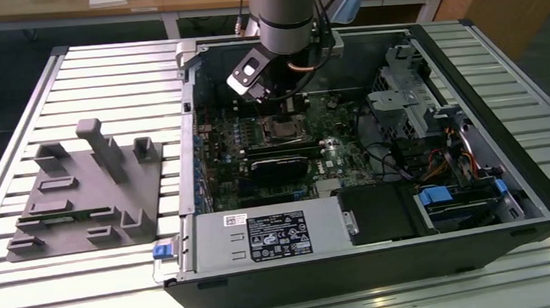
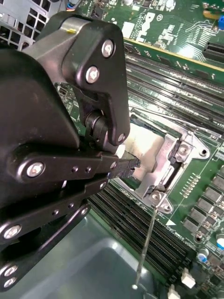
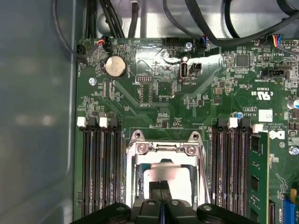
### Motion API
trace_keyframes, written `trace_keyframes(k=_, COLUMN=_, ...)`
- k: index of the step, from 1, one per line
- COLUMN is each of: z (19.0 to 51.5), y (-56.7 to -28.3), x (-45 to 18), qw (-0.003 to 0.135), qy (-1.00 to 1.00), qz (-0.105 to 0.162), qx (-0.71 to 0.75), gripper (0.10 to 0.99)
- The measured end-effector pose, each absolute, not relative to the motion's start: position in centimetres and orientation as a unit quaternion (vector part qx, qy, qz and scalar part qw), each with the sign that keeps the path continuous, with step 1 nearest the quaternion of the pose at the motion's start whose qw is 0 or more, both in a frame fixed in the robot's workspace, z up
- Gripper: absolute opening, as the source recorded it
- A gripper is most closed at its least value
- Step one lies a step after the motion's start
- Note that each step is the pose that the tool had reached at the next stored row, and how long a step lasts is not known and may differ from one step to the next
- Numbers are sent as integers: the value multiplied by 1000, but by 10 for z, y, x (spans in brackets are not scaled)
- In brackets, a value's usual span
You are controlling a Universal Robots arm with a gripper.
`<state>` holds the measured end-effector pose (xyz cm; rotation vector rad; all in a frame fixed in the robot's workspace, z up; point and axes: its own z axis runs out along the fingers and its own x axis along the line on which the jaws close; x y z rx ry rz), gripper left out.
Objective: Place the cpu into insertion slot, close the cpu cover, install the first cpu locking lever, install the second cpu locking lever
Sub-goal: 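Close the cpu cover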
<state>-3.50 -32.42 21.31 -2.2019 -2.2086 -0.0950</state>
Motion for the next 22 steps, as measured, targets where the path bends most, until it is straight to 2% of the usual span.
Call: trace_keyframes(k=22, z=213, y=-324, x=-36, qw=-4, qy=-783, qz=-14, qx=-622, gripper=106)
